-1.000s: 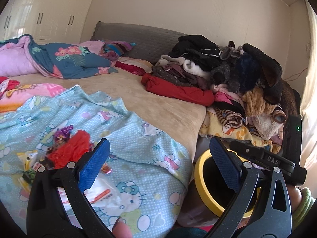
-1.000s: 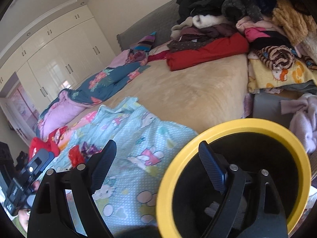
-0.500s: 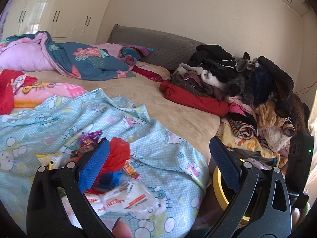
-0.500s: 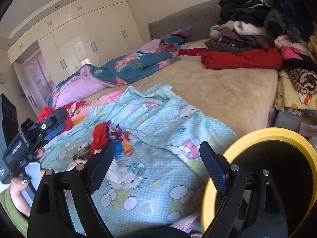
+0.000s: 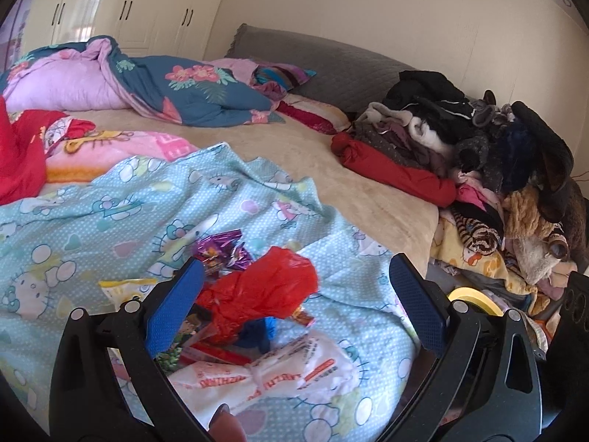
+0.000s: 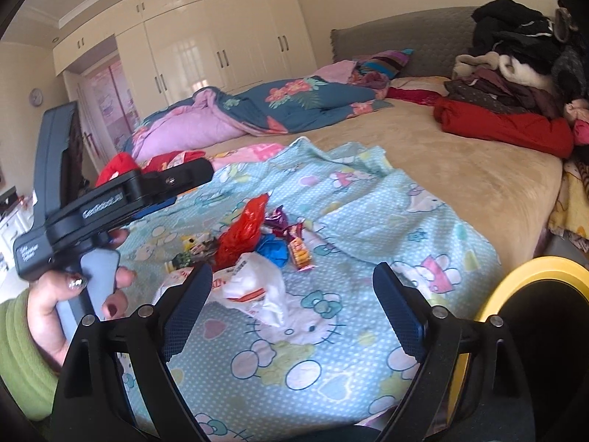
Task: Collect trash
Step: 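Move the left gripper back over the trash pile on the sheet, then grasp the red plastic bag with the left gripper while the right gripper grasps the white printed bag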
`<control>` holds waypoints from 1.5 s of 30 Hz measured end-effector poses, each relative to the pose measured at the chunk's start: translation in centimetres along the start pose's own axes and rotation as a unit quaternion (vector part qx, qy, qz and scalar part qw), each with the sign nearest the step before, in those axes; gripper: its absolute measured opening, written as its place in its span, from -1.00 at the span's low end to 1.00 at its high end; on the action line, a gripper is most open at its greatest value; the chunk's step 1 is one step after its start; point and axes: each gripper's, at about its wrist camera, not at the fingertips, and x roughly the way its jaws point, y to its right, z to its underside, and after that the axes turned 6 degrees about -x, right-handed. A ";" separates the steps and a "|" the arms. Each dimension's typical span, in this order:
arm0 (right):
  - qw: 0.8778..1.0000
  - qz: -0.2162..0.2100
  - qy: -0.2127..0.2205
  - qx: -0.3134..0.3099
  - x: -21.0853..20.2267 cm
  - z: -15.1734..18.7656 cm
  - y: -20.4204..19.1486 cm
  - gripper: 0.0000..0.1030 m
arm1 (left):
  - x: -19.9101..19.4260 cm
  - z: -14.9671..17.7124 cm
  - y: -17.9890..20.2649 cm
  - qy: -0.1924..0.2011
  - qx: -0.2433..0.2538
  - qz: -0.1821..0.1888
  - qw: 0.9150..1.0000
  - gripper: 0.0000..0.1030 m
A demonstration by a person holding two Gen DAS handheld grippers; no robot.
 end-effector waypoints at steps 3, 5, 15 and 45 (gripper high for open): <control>1.000 -0.009 -0.008 -0.008 1.0 0.1 -0.9 0.68 | 0.4 -0.1 -0.9 -0.011 -0.003 -0.005 1.000 0.79; 1.000 -0.012 -0.016 -0.016 1.7 0.2 -1.5 0.68 | 0.8 -0.2 -1.5 -0.020 -0.005 -0.010 1.000 0.78; 0.997 -0.029 -0.063 -0.031 5.9 0.9 -2.7 0.68 | 3.2 -0.4 -2.1 -0.068 -0.008 -0.001 0.998 0.78; 0.994 -0.062 -0.093 0.000 7.9 1.5 -1.5 -0.69 | 4.5 -0.3 -2.1 -0.099 -0.023 0.016 0.995 -0.95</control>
